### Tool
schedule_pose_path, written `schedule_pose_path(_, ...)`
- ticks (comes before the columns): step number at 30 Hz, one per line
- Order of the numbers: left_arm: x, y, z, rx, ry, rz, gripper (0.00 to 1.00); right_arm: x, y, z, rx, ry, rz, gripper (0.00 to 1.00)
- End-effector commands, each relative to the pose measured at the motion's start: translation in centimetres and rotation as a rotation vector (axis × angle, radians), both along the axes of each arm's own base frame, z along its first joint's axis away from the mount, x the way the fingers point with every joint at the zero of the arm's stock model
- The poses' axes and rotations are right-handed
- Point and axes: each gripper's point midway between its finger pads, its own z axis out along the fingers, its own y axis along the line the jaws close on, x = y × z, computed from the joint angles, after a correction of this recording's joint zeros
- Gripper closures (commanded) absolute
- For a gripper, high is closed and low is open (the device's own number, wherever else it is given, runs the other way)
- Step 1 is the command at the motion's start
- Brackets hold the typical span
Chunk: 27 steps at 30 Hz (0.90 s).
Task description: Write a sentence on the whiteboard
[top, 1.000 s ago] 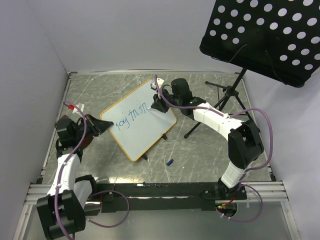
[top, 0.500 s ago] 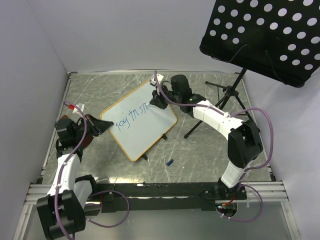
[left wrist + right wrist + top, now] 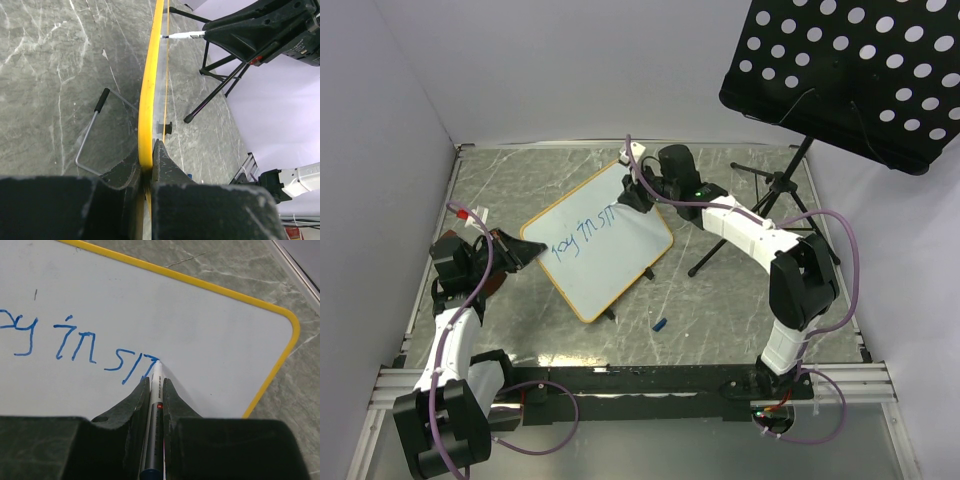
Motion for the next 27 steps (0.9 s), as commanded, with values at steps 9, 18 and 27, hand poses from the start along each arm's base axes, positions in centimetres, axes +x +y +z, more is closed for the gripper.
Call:
schedule_pose_path(9,0.0,-0.3,0.8,0.098,-0.129,-0.058,0.99,1.7,-1.0,0.4,-0.001,-0.021,-0.049,1.00)
schedule_pose_path(18,0.1,-0.3,0.9,0.098,-0.132,-0.058,0.99,-0.3,-1.5,-0.3,-0.013,-0.012,0.002,1.00)
schedule_pose_path(27,0.1,-0.3,0.9,0.099,-0.132,-0.058,0.99,-1.3,-2.3,-0.7,-0.027,-0.020,0.007,1.00)
